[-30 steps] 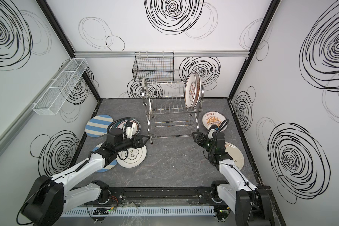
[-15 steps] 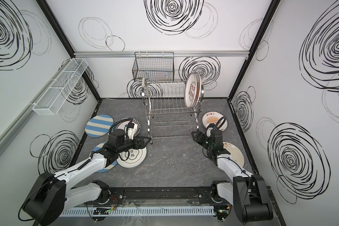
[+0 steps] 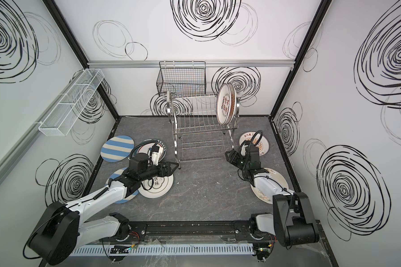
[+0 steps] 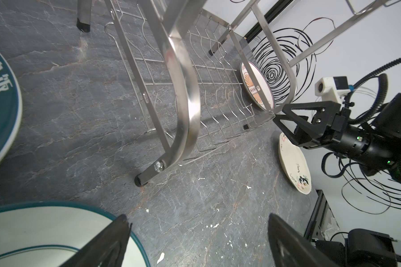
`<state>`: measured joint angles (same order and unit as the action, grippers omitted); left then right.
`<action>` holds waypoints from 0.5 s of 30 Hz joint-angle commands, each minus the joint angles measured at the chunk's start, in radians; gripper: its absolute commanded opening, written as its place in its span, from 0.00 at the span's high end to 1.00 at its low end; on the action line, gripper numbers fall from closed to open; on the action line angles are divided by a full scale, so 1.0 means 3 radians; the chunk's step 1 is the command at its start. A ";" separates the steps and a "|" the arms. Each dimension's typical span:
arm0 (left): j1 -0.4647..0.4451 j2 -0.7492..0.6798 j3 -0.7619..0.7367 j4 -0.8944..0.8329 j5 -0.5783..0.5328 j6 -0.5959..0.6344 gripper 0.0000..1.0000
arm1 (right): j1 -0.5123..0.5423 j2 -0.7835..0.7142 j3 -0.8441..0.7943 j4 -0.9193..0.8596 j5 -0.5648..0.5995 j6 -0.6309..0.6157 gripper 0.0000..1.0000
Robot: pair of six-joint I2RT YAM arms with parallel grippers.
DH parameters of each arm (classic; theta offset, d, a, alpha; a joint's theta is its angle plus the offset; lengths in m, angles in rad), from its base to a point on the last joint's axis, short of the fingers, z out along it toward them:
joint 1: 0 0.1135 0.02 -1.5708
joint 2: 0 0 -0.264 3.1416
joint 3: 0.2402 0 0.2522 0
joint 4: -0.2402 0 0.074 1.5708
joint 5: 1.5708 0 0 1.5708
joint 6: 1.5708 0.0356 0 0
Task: Load the plates into the dish rack
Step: 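Lower the right gripper onto the floral plate's rim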
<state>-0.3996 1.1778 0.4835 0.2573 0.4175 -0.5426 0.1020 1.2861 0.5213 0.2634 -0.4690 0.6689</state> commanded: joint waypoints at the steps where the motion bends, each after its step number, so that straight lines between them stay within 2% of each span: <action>1: -0.0020 0.0006 -0.0028 0.0165 -0.0042 0.0036 0.04 | 0.0058 0.0072 0.0110 0.0089 0.0029 -0.0053 0.35; 8: -0.0019 0.0006 -0.0016 0.0160 -0.0052 0.0042 0.04 | 0.0115 0.0192 0.0223 0.0067 0.0070 -0.0093 0.35; 15: -0.0007 -0.0014 -0.0016 0.0157 -0.0065 0.0037 0.04 | 0.0109 0.0019 0.0435 -0.0509 0.0460 -0.0340 0.32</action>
<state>-0.3996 1.1778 0.4824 0.2577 0.4099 -0.5423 0.1329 1.3315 0.5964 0.1646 -0.4091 0.6155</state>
